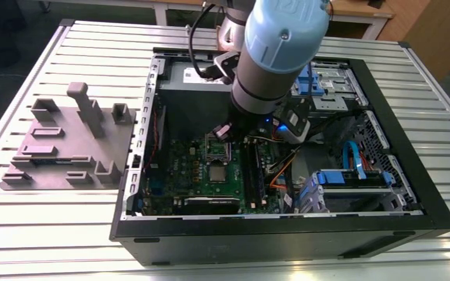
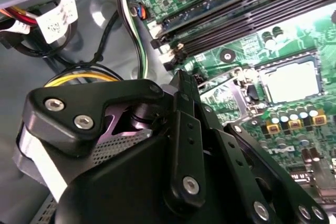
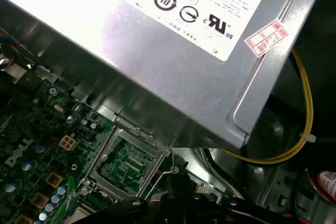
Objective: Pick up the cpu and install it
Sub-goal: 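Close the cpu cover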
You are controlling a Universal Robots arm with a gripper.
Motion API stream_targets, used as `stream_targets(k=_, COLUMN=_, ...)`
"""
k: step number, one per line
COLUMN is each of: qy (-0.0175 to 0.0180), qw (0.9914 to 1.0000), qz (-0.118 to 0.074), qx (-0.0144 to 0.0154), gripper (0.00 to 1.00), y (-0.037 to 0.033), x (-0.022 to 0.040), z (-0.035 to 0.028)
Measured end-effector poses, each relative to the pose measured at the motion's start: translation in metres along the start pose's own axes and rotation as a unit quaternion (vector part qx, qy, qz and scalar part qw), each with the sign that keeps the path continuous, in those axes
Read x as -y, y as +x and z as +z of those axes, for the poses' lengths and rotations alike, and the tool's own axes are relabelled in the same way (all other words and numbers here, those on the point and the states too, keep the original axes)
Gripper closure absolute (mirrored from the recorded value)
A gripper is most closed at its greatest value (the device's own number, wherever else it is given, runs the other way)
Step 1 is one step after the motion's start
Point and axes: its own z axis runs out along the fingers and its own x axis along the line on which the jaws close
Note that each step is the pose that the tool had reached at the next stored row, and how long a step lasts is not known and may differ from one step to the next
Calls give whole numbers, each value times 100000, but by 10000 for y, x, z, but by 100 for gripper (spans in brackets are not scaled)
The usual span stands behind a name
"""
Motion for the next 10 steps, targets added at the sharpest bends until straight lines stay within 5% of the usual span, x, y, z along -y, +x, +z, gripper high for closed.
stream_targets(k=5, qy=-215, qw=99999, qz=-256, qx=59, gripper=90, y=-25, x=-26, z=38)
stream_targets(k=10, qy=-438, qw=99981, qz=-1888, qx=-334, gripper=90, y=-31, x=-31, z=63)
